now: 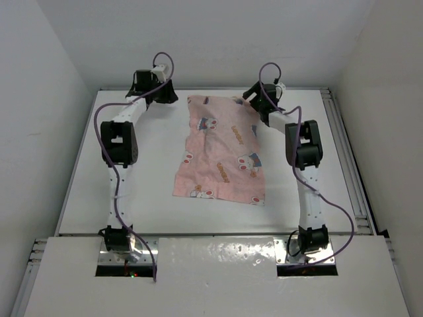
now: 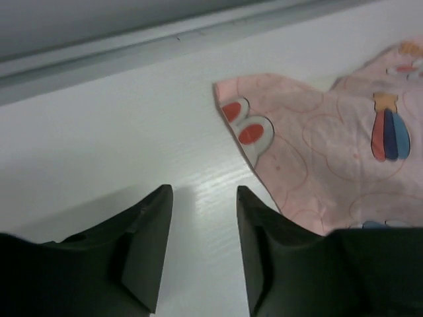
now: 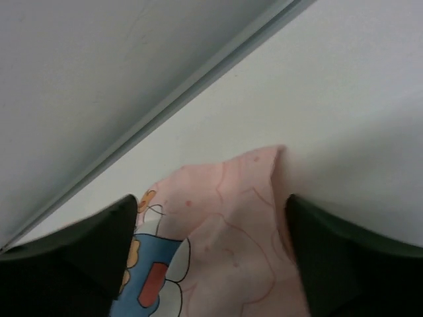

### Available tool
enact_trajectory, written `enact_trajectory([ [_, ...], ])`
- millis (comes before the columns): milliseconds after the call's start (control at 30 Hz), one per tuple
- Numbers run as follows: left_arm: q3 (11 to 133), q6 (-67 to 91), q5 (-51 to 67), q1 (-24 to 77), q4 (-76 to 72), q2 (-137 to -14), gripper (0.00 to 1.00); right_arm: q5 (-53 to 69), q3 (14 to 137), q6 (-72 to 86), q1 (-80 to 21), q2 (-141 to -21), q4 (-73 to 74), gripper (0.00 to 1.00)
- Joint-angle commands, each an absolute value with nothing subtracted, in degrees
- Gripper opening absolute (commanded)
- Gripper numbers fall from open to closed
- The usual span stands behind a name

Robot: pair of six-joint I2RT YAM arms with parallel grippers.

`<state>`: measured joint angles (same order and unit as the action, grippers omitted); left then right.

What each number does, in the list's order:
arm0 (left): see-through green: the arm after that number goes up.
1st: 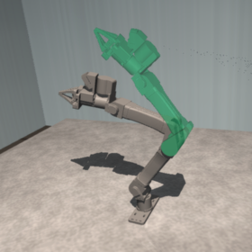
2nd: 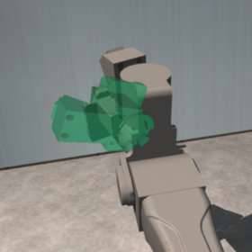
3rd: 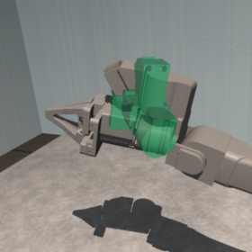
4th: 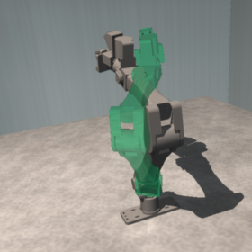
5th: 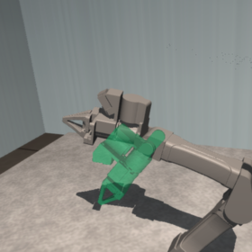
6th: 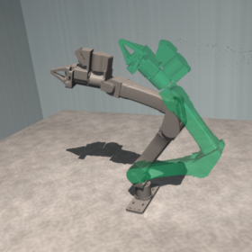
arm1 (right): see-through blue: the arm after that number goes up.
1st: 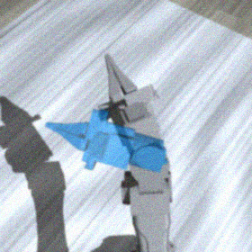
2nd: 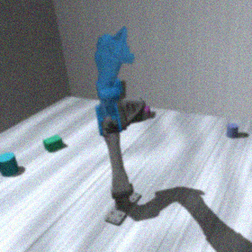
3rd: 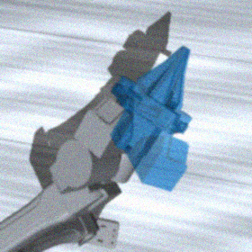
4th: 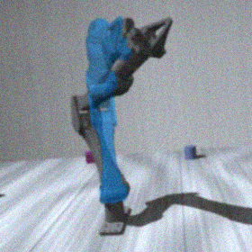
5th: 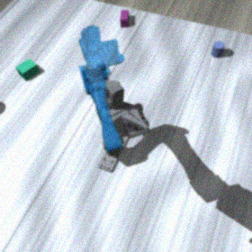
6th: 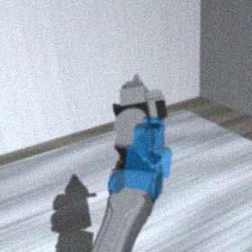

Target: Put the pillow into the pillowcase

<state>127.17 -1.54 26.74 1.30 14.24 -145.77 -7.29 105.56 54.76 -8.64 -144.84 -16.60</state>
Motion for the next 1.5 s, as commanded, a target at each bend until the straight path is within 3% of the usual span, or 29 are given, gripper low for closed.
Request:
enact_trajectory([
  [0,123.5,-6.5,27.3,3.4,17.8,-137.1,0.45,-14.5,106.2,51.6,-6.2,-141.0,-14.8,0.98],
  [233,117.8,-13.9,35.6,4.8,35.6,-129.9,0.53,-13.3,94.1,41.4,-0.9,-128.3,-11.1,0.99],
  [600,105.5,-9.5,22.8,-1.8,33.6,-117.1,0.57,-7.0,68.3,31.9,2.3,-100.1,3.5,0.99],
  [800,99.7,-9.9,24.8,-3.6,34.8,-112.1,0.62,-8.3,60.0,29.3,2.1,-90.7,11.8,0.99],
  [967,90.5,-15.5,28.9,3.8,40.1,-107.6,0.64,-2.0,52.8,27.2,-2.0,-85.4,12.2,0.99],
  [1133,78.0,-18.2,27.3,8.9,42.1,-102.7,0.63,4.6,45.2,29.4,-6.1,-81.0,12.7,0.87],
  [1267,72.4,-17.8,27.3,9.6,44.1,-102.0,0.64,6.9,38.3,32.4,-9.7,-77.4,11.7,0.84],
  [1333,70.1,-18.0,31.0,11.7,44.1,-101.8,0.72,7.1,34.0,34.7,-10.6,-76.1,11.1,0.84],
  [1400,67.6,-16.6,31.2,14.8,42.5,-101.7,0.91,7.1,30.2,37.0,-11.8,-74.8,10.3,0.84],
  [1467,64.4,-13.8,27.6,17.5,37.0,-102.0,0.98,6.6,26.7,38.5,-13.0,-74.4,9.4,0.83],
])
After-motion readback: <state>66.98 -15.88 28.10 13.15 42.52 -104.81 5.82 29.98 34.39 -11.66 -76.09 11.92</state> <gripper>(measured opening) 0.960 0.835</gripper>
